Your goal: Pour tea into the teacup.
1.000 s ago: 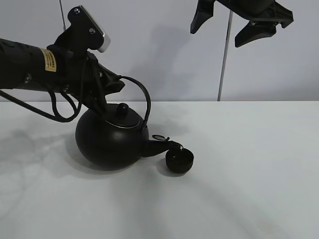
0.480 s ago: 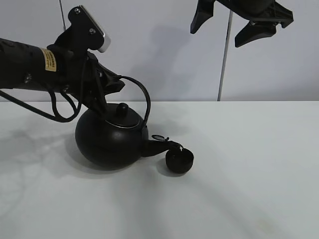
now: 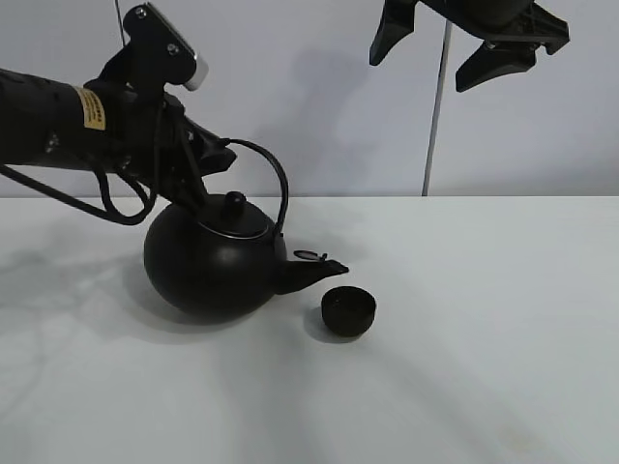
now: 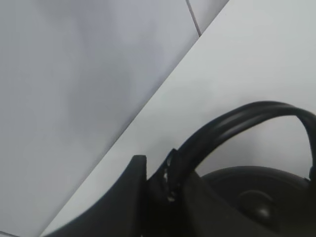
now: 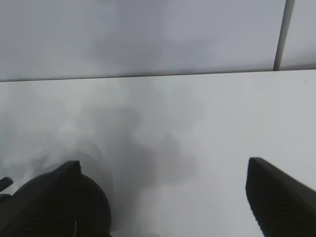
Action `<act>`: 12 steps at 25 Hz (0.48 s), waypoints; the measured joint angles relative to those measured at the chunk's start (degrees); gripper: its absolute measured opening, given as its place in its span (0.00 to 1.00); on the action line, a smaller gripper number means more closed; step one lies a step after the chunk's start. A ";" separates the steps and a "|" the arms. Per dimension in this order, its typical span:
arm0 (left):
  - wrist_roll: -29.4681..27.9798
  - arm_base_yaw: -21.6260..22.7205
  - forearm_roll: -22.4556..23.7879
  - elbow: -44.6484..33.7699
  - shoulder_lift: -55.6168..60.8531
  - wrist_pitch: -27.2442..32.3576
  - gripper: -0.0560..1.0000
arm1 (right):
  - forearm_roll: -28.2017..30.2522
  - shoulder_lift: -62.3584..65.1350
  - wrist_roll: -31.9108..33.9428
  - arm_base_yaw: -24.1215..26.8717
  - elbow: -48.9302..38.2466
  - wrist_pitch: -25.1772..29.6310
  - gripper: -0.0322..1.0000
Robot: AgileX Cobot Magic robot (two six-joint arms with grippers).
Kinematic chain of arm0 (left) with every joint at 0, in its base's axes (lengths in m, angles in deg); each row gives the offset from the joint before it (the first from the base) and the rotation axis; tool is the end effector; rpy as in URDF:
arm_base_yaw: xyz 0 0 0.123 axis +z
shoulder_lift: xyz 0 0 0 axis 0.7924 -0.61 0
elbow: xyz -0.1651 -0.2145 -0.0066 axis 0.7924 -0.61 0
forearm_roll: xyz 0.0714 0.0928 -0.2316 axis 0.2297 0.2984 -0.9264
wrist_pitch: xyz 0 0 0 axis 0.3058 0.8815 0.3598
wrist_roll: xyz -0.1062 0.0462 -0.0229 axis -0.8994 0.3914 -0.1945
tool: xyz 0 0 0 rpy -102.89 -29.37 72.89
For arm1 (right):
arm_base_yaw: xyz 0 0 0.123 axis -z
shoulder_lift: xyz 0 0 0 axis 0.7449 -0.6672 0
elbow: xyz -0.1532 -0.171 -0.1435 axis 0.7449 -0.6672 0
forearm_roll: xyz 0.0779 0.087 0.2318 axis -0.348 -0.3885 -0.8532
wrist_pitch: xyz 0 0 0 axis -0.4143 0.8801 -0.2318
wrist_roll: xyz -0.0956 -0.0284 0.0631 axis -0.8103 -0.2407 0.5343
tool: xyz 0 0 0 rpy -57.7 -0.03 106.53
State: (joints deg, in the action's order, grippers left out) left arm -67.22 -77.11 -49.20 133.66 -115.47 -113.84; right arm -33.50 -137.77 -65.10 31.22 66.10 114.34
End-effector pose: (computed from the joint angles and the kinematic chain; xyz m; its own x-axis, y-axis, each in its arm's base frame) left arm 0.3545 -0.1883 0.1419 0.0435 0.6028 -0.7967 0.6705 0.5736 0.4705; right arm 0.3978 0.1285 0.2669 -0.7035 0.0591 -0.7082 -0.1545 0.9600 0.2336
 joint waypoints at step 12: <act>1.18 0.00 -10.76 -1.40 5.53 -0.58 0.16 | 0.00 0.00 0.00 0.00 0.00 -0.13 0.63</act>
State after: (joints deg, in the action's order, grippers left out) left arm -66.04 -77.11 -59.96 132.26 -109.94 -114.42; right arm -33.50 -137.77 -65.10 31.22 66.10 114.21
